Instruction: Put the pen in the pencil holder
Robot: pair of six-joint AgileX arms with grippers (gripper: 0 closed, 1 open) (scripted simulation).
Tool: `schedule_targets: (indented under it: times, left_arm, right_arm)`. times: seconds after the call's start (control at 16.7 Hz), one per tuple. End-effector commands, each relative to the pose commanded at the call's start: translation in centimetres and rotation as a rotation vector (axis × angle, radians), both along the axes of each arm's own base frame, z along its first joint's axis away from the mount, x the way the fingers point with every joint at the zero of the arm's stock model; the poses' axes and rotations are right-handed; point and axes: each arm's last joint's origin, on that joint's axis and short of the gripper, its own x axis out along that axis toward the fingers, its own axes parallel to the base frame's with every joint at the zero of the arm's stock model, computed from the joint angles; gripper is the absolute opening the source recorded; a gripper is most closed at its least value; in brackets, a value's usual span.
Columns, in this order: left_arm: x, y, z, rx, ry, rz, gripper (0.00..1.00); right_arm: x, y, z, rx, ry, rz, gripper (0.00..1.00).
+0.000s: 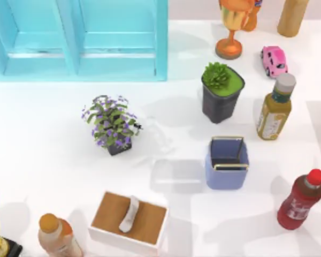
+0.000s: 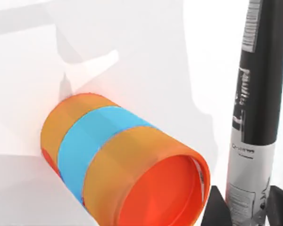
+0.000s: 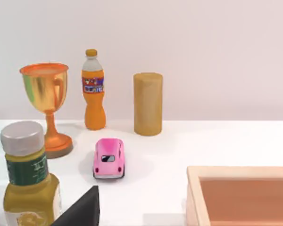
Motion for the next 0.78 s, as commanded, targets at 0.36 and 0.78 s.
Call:
schedule_targets:
  times: [0.36, 0.78]
  left_arm:
    - [-1.0, 0.4, 0.8, 0.045, -0.011, 0.019, 0.00]
    - [3.4, 0.1, 2.6, 0.251, 0.031, -0.082, 0.00]
  right_arm:
    - [0.0, 0.0, 0.0, 0.000, 0.000, 0.000, 1.00]
    - [0.0, 0.0, 0.0, 0.000, 0.000, 0.000, 1.00]
